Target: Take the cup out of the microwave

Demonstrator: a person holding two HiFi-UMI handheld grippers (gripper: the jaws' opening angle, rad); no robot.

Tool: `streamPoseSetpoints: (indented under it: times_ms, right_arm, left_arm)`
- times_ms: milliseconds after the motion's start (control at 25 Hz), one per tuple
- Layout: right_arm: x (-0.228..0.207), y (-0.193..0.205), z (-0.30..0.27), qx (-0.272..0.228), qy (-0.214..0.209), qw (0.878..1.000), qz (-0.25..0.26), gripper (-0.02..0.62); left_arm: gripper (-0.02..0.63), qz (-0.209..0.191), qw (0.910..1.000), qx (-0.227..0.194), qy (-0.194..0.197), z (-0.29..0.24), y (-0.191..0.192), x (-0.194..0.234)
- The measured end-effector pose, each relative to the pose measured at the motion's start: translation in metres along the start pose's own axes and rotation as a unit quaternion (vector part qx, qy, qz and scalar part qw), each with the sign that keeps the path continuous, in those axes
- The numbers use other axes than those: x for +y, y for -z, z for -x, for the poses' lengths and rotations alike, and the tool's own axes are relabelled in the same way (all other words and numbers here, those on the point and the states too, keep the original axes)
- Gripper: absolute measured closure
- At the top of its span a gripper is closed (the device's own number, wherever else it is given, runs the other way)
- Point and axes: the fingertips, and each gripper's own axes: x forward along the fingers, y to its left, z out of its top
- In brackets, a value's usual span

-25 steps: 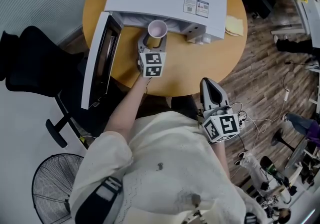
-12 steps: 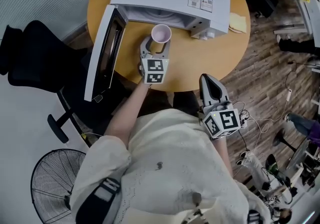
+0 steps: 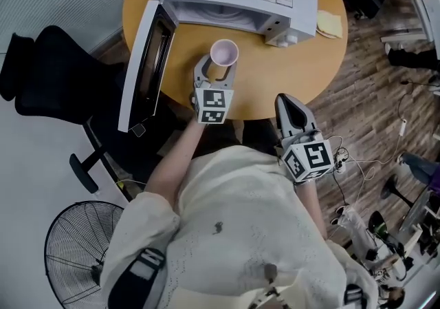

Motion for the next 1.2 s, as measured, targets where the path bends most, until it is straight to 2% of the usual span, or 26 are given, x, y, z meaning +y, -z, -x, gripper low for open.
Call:
streamPoseSetpoints:
  times_ms: [360,880,1200]
  right_arm:
    - [0.003,0.006,-0.002,0.005,-0.008,1.0,0.002,0.588]
    - [0.009,0.008,-0.001,0.004,-0.017,1.0,0.011,0.588]
    - [0.007,0.008,-0.001,0.002,-0.016,1.0,0.009,0.588]
  left_arm:
    - [0.341,0.012,0.9999,-0.011,0.006,0.038,-0.007,-0.009]
    - [0.341,0.022,0.9996,-0.003,0.017,0.081,-0.011,-0.013]
    - [0.341,0.002,0.9999,0.002,0.016,0.092,-0.016,-0.014]
